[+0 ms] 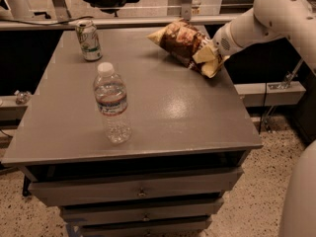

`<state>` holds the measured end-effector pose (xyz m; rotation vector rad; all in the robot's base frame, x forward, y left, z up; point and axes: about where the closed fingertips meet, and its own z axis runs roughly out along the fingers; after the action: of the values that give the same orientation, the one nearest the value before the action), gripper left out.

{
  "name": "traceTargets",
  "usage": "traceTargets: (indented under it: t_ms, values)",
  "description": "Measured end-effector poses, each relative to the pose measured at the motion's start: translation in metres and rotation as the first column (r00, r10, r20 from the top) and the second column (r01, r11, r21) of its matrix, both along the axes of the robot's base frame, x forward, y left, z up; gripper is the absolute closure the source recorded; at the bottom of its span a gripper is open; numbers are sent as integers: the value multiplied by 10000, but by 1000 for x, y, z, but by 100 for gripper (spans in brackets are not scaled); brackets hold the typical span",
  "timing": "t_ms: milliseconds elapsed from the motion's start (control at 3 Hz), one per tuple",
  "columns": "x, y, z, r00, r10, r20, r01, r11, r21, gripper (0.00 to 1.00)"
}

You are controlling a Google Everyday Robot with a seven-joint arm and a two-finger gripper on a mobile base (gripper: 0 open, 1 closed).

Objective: Move brown chip bag near water bottle

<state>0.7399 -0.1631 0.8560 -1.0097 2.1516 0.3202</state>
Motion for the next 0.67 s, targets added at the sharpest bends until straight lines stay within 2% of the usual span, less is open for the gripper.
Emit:
traceTargets:
  t_ms: [667]
  values:
    - [0, 0, 0, 10000, 3, 1, -3, 10000, 0, 100]
